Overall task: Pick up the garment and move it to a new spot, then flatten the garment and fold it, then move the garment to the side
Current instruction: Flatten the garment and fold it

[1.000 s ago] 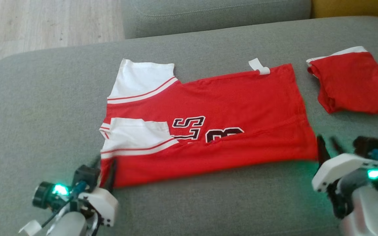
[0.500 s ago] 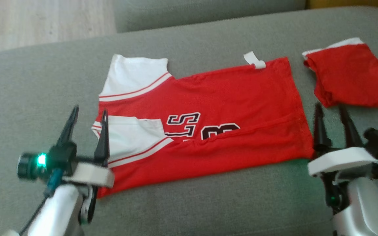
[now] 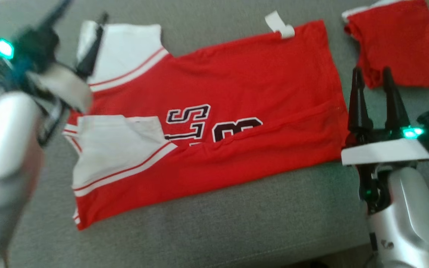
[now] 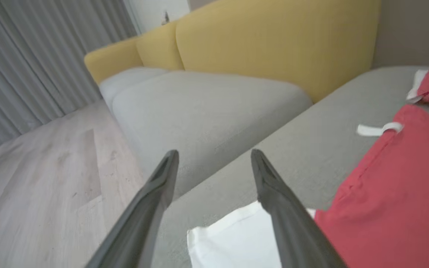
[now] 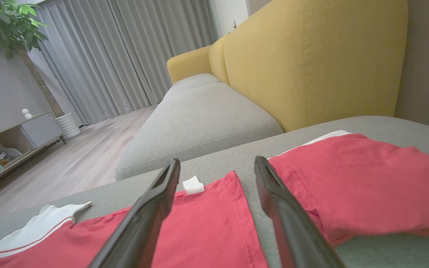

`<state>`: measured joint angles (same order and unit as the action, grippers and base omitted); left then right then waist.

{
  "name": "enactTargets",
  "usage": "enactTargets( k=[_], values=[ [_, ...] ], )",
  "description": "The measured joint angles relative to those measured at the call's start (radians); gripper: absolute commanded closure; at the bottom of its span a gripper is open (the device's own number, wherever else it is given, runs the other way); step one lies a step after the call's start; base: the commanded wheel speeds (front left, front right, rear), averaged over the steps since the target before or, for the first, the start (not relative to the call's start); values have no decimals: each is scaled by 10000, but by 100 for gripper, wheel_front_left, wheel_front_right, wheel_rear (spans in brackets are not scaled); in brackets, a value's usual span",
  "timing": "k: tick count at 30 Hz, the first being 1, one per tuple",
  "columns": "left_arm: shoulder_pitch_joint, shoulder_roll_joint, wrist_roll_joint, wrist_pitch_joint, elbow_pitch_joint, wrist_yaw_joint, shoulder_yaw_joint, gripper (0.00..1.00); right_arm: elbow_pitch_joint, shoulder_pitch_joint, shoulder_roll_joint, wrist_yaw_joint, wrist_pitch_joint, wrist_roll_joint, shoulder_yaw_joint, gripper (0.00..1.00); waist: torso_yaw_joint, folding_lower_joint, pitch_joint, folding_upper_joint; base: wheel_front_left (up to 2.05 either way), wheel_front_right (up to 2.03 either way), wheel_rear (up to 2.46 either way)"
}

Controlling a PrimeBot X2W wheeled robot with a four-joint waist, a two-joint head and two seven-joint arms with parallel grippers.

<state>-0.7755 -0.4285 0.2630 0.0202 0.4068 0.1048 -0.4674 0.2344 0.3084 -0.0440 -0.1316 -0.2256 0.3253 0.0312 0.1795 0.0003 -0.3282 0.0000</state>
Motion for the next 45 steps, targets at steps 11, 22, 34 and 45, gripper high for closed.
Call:
enactTargets(
  k=[11,22,34,45],
  values=[
    [-2312,-1078,1912,-2311,2667,276,-1469,0,-56,662,0,0,-217,364,541,0,814,0,-1666,0,0,0,0],
    [-3483,-1356,2706,-2560,4023,276,-2414,0,115,894,-2,0,-255,368,573,0,1100,-3,-2172,0,0,0,0],
    [-3230,-1177,4002,-796,3664,276,-4107,100,439,965,-2,0,-290,-253,100,0,732,-3,-1406,0,0,0,0],
    [-2303,-313,4136,1521,2922,257,-4136,100,234,1106,-23,0,1363,-2238,-838,0,-688,-5,-439,0,0,0,0]
  ],
)
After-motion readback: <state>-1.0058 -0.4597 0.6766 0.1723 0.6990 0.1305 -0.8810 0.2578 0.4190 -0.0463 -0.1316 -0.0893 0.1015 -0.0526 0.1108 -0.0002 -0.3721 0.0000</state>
